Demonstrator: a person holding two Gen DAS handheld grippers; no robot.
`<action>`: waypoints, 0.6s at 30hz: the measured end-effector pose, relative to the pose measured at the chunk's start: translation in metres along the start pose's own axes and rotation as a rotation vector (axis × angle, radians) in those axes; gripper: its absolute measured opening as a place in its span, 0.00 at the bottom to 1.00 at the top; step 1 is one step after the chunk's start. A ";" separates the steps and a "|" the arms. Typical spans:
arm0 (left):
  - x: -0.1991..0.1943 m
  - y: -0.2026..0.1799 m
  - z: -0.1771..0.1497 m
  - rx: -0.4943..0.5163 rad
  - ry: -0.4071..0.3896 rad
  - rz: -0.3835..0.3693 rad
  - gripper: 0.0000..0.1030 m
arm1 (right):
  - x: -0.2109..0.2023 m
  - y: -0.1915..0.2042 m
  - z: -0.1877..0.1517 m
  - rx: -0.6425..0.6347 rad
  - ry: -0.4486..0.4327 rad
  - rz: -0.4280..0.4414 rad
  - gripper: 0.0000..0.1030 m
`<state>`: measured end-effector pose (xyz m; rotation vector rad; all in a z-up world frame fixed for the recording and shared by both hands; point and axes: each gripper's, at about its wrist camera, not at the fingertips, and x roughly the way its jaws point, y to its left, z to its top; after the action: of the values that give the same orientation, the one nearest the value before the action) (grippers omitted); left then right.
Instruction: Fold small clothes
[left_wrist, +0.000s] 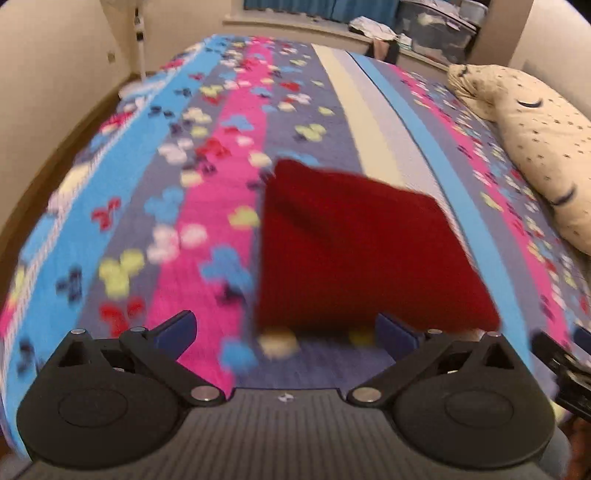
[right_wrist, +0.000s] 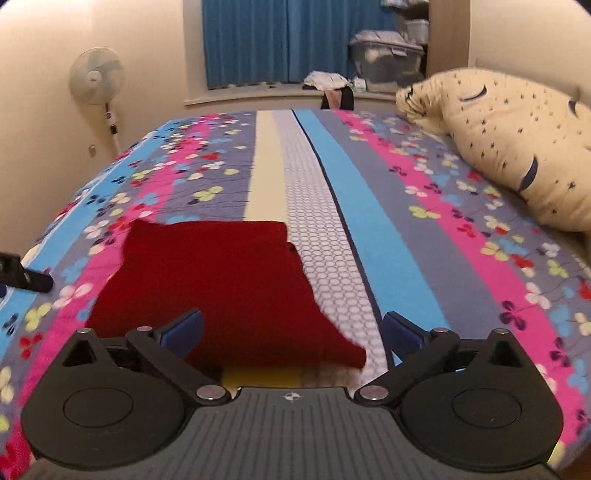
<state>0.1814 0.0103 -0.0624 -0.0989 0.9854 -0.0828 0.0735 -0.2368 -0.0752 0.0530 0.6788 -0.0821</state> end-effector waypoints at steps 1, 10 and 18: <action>-0.010 -0.005 -0.010 0.007 0.003 0.008 1.00 | -0.011 0.002 -0.001 0.008 0.000 0.014 0.99; -0.073 -0.030 -0.071 0.072 -0.025 0.055 1.00 | -0.078 0.013 -0.021 -0.015 -0.001 -0.005 0.99; -0.096 -0.035 -0.087 0.103 -0.058 0.075 1.00 | -0.108 0.017 -0.034 -0.058 -0.024 -0.014 0.99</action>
<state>0.0551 -0.0178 -0.0270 0.0300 0.9238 -0.0618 -0.0300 -0.2113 -0.0331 -0.0081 0.6574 -0.0761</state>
